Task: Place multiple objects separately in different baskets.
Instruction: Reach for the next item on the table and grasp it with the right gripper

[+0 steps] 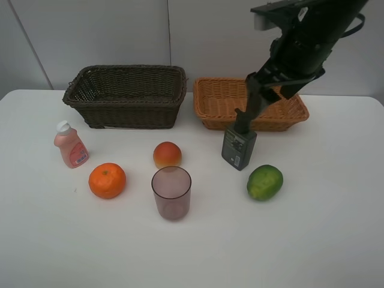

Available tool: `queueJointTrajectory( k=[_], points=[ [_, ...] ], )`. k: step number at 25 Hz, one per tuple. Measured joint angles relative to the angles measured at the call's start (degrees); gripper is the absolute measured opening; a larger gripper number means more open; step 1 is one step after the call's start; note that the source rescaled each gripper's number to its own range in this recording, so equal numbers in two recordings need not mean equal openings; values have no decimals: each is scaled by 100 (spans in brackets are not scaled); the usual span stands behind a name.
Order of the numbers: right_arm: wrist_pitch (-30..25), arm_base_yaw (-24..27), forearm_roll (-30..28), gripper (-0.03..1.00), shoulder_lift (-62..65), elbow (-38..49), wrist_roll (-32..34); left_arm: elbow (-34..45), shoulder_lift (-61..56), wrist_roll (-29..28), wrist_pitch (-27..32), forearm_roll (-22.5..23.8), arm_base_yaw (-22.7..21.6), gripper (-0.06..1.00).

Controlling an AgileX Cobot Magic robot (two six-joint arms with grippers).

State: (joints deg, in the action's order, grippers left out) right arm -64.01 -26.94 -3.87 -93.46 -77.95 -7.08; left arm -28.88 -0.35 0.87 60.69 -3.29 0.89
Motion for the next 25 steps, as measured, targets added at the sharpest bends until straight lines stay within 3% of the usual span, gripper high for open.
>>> queueJointTrajectory(
  k=[8,25],
  points=[
    [-106,-165,-4,94,-758,-561,0,0,0,0,0,0,0,93],
    [246,-165,-381,94,-1485,-587,0,0,0,0,0,0,0,93]
  ],
)
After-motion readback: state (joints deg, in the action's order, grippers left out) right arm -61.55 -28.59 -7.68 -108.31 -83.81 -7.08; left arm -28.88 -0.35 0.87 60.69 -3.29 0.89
